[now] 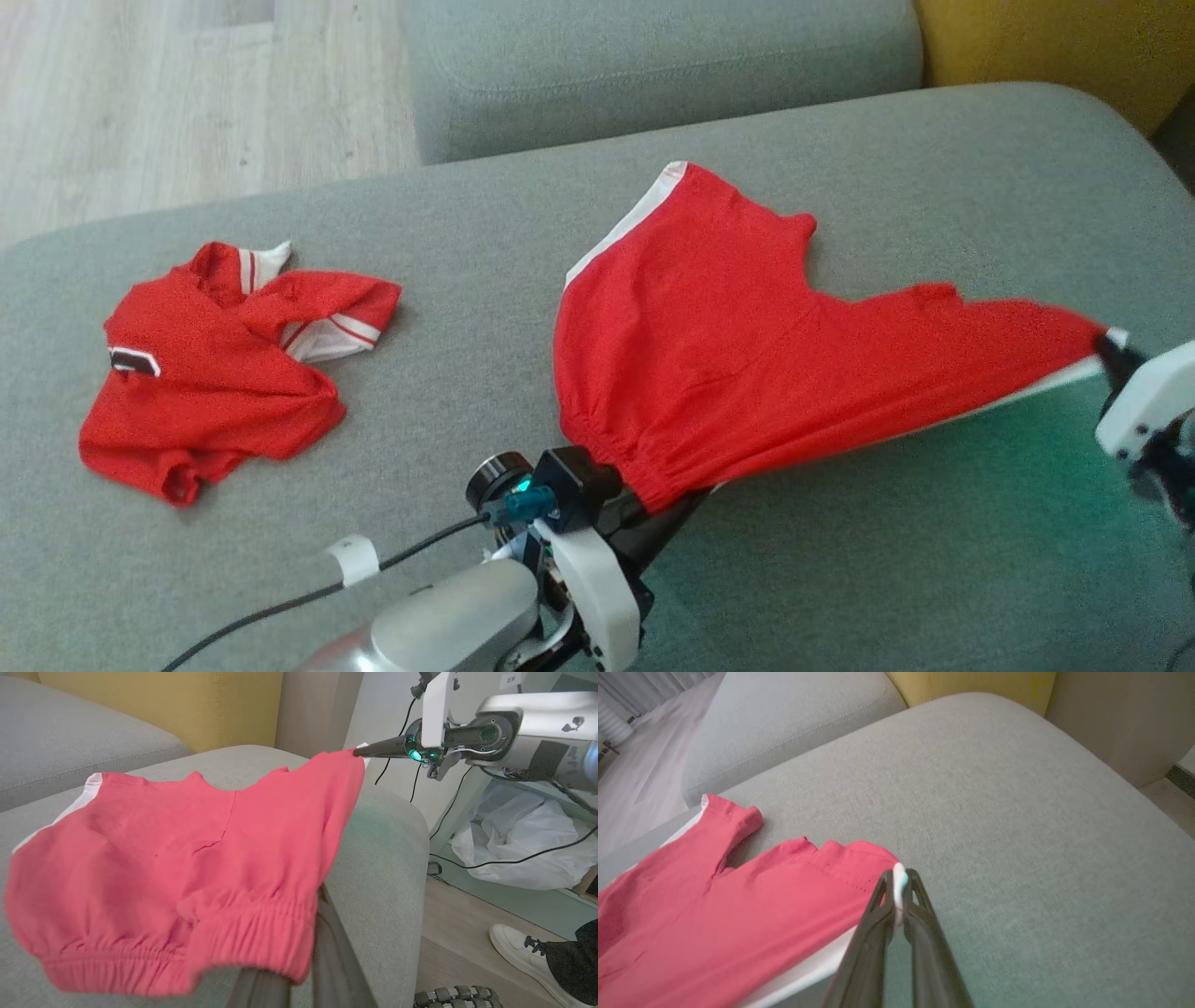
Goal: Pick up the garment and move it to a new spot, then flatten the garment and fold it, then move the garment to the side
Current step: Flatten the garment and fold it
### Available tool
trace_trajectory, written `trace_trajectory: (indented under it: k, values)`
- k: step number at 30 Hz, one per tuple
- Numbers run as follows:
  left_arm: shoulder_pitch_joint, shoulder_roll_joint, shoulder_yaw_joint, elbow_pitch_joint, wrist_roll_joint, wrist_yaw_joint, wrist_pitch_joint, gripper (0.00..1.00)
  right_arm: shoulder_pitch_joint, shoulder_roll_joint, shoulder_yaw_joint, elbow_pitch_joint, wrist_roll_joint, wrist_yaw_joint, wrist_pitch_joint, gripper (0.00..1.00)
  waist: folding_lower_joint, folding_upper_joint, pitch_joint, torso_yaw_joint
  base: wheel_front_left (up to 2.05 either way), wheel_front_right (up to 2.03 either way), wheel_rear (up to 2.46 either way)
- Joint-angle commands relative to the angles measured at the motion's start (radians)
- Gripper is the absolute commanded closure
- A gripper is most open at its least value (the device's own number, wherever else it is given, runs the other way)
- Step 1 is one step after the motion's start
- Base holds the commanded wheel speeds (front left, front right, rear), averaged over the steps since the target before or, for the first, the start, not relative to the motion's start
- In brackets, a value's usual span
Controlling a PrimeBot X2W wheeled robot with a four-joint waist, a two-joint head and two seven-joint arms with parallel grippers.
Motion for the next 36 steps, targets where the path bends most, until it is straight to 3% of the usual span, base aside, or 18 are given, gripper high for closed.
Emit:
trace_trajectory:
  k: [1,9,15,23,36]
  values:
    - [-0.04,0.016,0.042,-0.015,0.002,0.01,-0.005,1.0,-0.026,-0.029,-0.019,-0.059,-0.018,-0.001,0.002,1.0,0.0003,-0.0001,0.013,0.007,0.0,0.0,0.0]
    - [-0.101,0.013,0.074,-0.017,-0.001,0.02,-0.003,1.0,-0.07,0.079,-0.153,-0.246,-0.157,-0.001,0.072,1.0,0.0003,-0.0001,0.092,0.054,0.0,0.0,0.0]
    - [-0.154,0.012,0.086,-0.006,0.012,0.013,-0.01,1.0,-0.178,0.147,-0.181,-0.29,-0.272,-0.001,0.088,1.0,0.0003,-0.0001,0.146,0.099,0.0,0.0,0.0]
    - [-0.198,-0.017,0.097,0.015,0.009,0.0,-0.025,1.0,-0.351,0.204,-0.189,-0.177,-0.33,-0.001,0.064,1.0,0.0003,-0.0001,0.209,0.172,0.0,0.0,0.0]
    - [-0.276,-0.067,0.113,0.042,0.024,-0.014,-0.062,1.0,-0.552,0.206,-0.123,0.029,-0.396,-0.001,-0.06,1.0,0.0003,-0.0001,0.33,0.268,0.0,0.0,0.0]
